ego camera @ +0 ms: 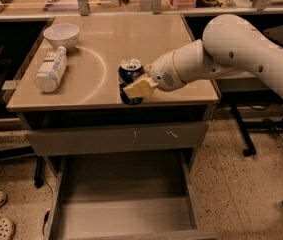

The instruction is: Place pepsi can into middle drawer

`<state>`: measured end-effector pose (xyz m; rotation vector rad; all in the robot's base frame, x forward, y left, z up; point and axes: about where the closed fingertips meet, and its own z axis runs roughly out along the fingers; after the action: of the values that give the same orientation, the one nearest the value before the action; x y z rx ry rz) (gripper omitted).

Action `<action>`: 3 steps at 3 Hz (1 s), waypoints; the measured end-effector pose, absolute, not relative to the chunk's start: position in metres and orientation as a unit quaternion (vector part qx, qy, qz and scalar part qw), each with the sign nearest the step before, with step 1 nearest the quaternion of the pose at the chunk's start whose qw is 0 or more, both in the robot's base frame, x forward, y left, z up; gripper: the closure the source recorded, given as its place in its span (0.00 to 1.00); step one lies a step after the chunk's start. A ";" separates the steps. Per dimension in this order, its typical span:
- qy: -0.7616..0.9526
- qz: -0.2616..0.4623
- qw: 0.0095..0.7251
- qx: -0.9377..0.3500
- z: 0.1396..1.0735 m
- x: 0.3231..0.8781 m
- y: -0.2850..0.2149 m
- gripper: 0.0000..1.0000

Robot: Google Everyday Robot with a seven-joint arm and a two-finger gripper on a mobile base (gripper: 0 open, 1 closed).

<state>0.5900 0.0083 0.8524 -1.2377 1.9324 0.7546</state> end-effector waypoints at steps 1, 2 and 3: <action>0.748 0.292 0.355 -0.479 0.852 0.590 0.008 1.00; 0.755 0.280 0.363 -0.469 0.859 0.573 0.004 1.00; 0.775 0.265 0.372 -0.438 0.861 0.538 -0.004 1.00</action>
Offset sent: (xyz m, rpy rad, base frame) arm -0.0469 -0.0190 0.0201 -0.0240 -0.0406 -0.1060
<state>0.5377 -0.0041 0.8608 -1.1220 1.9858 0.6806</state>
